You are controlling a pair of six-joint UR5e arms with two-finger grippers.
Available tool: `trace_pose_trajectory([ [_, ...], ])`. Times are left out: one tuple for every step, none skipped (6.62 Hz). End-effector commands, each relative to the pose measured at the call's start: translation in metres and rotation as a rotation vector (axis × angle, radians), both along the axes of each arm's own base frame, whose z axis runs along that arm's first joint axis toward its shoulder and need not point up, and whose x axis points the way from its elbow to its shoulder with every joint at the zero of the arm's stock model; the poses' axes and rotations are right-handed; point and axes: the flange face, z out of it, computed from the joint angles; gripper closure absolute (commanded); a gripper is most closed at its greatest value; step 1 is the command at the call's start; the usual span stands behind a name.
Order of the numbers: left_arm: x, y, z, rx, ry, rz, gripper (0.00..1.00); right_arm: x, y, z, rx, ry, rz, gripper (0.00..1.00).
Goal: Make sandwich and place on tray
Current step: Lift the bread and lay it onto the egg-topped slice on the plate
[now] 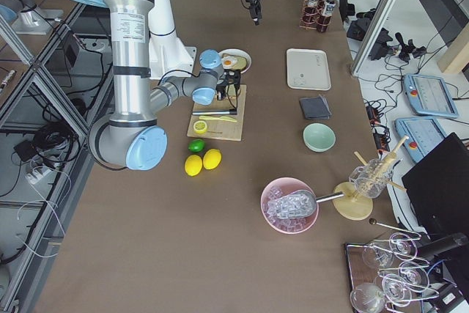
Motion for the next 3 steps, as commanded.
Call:
trace_pose_trajectory([
  [0.0, 0.0, 0.001, 0.0, -0.001, 0.002, 0.06, 0.022, -0.019, -0.021, -0.008, -0.088, -0.023, 1.0],
  [0.0, 0.0, 0.001, 0.001, -0.002, 0.003, 0.06, 0.044, -0.031, -0.017, 0.017, -0.209, -0.036, 1.0],
  [0.0, 0.0, 0.001, 0.0, -0.001, 0.002, 0.06, 0.043, -0.04, -0.006, -0.019, -0.284, -0.021, 1.0],
])
